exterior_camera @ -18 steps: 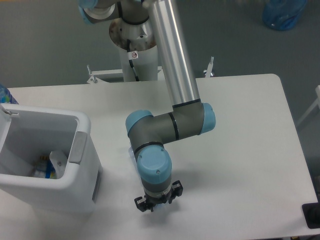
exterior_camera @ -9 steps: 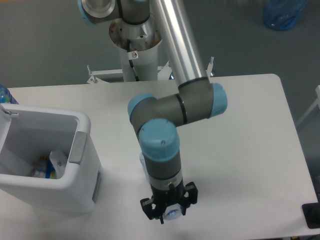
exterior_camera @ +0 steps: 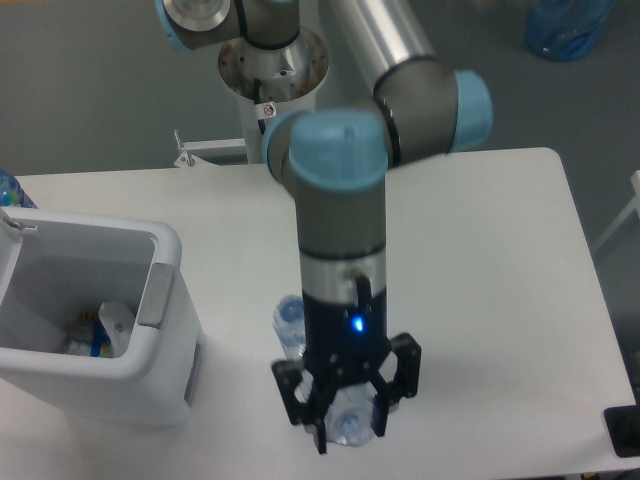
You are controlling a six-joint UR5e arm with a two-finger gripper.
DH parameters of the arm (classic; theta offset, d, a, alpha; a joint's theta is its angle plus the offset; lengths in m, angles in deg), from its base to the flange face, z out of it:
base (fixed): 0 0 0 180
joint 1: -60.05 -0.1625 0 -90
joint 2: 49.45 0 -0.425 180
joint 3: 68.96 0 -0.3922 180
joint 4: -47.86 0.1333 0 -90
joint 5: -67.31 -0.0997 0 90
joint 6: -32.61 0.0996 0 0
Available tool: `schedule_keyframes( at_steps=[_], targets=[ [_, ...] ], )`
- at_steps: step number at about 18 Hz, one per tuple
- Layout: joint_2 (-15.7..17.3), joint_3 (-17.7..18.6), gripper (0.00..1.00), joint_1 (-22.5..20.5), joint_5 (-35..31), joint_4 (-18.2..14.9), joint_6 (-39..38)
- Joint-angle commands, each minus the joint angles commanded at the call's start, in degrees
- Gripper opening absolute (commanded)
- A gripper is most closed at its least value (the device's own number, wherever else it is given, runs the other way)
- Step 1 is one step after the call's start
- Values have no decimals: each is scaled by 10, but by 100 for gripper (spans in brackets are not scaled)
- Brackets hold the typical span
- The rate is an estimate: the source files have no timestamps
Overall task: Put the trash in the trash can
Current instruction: 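Lift the water bottle and carry it over the trash bin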
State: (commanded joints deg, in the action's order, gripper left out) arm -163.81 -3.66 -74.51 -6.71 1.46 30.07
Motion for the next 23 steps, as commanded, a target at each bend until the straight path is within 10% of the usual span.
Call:
schedule_keyframes(
  at_steps=[9, 23],
  targets=[
    [54, 6, 52, 18, 49, 0, -48],
    [36, 8, 52, 112, 51, 0, -89]
  ],
)
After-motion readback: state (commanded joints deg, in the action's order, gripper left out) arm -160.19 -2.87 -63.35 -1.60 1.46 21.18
